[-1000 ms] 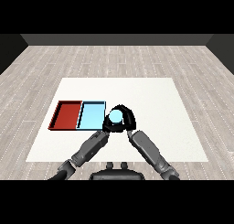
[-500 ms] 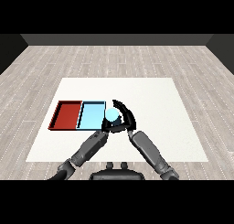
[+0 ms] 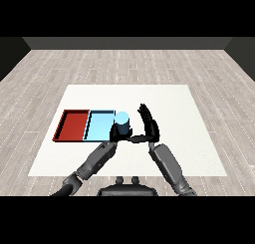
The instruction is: Pick the blue can and put it in the blue box
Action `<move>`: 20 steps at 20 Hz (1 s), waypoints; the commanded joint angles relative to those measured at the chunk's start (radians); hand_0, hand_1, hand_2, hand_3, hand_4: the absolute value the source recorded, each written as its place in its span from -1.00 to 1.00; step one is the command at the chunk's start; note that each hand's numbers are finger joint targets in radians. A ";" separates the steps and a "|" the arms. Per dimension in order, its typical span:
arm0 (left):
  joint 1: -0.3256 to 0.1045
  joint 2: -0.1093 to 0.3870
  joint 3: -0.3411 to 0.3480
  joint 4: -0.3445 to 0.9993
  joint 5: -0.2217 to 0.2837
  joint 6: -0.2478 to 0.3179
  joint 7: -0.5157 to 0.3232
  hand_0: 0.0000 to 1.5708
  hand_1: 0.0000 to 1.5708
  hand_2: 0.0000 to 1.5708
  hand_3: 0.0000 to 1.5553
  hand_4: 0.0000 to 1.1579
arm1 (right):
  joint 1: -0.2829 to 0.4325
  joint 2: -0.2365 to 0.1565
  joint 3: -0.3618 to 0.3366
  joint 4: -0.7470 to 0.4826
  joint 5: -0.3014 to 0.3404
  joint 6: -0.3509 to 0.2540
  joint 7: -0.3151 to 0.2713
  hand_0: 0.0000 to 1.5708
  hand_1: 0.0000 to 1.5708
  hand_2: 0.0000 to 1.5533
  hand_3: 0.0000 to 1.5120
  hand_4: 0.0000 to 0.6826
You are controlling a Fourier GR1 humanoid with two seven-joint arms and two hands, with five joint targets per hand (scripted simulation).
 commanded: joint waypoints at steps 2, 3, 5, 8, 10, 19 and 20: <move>-0.034 0.059 0.058 0.017 -0.024 -0.019 0.000 1.00 1.00 1.00 0.97 0.99 | 0.134 -0.045 -0.125 -0.137 -0.110 0.052 -0.070 -1.00 -1.00 -1.00 -1.00 -1.00; -0.030 0.073 0.064 0.013 -0.039 0.009 0.027 1.00 1.00 1.00 0.97 0.99 | 0.099 -0.012 -0.134 -0.101 -0.118 0.044 -0.055 -1.00 -1.00 -1.00 -1.00 -1.00; -0.039 0.122 0.085 0.034 -0.043 -0.031 0.023 1.00 1.00 1.00 0.97 0.99 | 0.186 -0.057 -0.195 -0.106 -0.165 0.100 -0.114 -1.00 -1.00 -1.00 -1.00 -1.00; -0.078 0.226 0.134 0.026 -0.052 -0.018 0.098 1.00 1.00 1.00 0.95 0.98 | 0.194 -0.059 -0.213 -0.174 -0.165 0.067 -0.065 -1.00 -1.00 -1.00 -1.00 -1.00; -0.044 0.214 0.132 0.035 -0.091 0.013 0.096 1.00 1.00 1.00 0.96 0.99 | 0.172 -0.063 -0.257 -0.111 -0.203 0.121 -0.084 -1.00 -1.00 -1.00 -1.00 -1.00; -0.186 0.295 0.075 0.287 -0.223 0.126 0.383 1.00 1.00 0.99 0.90 0.77 | 0.223 -0.065 -0.283 -0.088 -0.240 0.160 -0.090 -1.00 -1.00 -1.00 -1.00 -1.00; -0.222 0.334 0.072 0.328 -0.223 0.090 0.453 1.00 1.00 0.99 0.91 0.75 | 0.206 -0.030 -0.250 -0.055 -0.200 0.126 -0.109 -1.00 -1.00 -1.00 -1.00 -1.00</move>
